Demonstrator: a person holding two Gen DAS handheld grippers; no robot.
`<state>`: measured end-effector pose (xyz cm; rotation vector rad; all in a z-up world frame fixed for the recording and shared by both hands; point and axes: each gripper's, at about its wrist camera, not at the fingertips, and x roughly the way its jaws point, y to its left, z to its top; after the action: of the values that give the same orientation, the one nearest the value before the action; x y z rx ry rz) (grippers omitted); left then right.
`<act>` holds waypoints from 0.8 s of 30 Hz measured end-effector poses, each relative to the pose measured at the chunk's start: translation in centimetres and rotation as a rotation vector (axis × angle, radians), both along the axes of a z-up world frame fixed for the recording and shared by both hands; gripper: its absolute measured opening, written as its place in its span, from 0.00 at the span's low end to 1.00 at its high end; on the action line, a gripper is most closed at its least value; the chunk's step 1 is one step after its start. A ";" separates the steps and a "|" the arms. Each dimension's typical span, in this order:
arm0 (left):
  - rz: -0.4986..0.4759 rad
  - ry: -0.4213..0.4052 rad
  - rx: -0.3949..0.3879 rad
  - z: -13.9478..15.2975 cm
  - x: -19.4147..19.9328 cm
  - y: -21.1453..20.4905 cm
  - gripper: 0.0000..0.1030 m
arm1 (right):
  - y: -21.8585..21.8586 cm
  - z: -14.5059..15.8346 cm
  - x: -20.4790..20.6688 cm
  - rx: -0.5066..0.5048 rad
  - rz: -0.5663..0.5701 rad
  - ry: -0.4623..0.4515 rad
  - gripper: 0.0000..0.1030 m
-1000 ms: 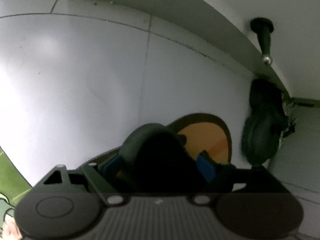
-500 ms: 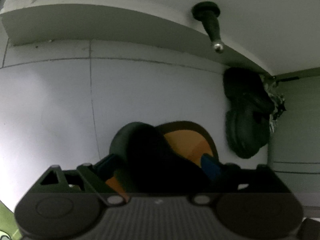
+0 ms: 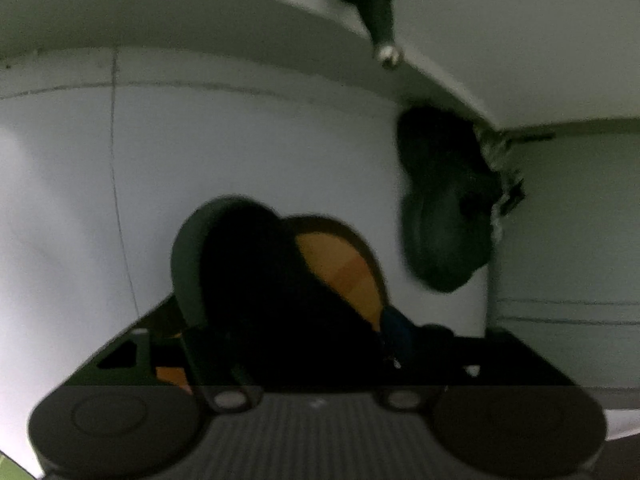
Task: Organize scattered shoes
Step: 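Carry both black slides up toward the wall beside the clogs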
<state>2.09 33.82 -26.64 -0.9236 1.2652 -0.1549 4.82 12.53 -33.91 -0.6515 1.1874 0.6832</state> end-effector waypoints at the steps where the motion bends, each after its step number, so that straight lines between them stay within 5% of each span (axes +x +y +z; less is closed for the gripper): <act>1: 0.009 -0.010 0.001 0.2 -0.1 0.3 0.71 | -0.1 0.0 0.0 0.004 0.001 -0.001 0.93; 9: -0.004 0.013 0.055 -0.1 -0.6 0.8 0.77 | -1.1 1.3 2.5 -0.061 -0.132 -0.173 0.75; 18: -0.183 -0.012 0.113 -0.2 0.1 -3.0 0.77 | -3.7 2.1 3.7 0.041 -0.212 -0.150 0.89; 24: -0.257 -0.036 0.109 -0.5 0.7 -5.2 0.78 | -4.2 2.5 3.6 0.024 -0.211 -0.112 0.90</act>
<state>2.76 28.63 -27.13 -0.6600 1.3421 -0.3000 8.42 8.30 -31.39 -0.5289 1.1234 0.4765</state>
